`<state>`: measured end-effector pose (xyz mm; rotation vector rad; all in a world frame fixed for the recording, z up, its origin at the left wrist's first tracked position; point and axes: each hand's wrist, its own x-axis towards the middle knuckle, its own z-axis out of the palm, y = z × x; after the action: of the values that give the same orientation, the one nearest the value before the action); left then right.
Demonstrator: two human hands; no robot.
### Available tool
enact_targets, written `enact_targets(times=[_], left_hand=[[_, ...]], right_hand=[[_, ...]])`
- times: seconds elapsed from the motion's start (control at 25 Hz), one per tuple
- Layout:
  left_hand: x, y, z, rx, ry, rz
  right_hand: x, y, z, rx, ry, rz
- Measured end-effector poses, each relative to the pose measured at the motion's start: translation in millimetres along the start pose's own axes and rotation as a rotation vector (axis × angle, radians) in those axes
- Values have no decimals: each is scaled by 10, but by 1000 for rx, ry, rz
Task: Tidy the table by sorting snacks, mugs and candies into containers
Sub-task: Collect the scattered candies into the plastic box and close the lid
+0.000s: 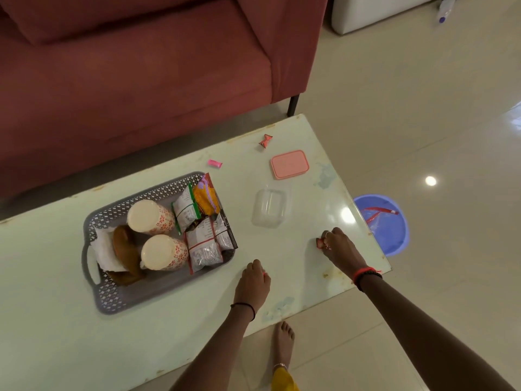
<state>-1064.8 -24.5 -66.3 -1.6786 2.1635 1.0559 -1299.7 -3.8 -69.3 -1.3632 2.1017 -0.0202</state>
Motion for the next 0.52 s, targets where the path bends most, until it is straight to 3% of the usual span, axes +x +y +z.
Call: enact_targets(times=[0.24,0.4,0.52], left_hand=[[441,387,-572,-405,130,-29],[708,484,-854,-434,196,-41],[879,531,-977,-413,203,-52]], right_hand=[[154,-116,-11,162,-57,102],[151,-118,53,272,-22,222],[92,-151,172,281,-38,213]])
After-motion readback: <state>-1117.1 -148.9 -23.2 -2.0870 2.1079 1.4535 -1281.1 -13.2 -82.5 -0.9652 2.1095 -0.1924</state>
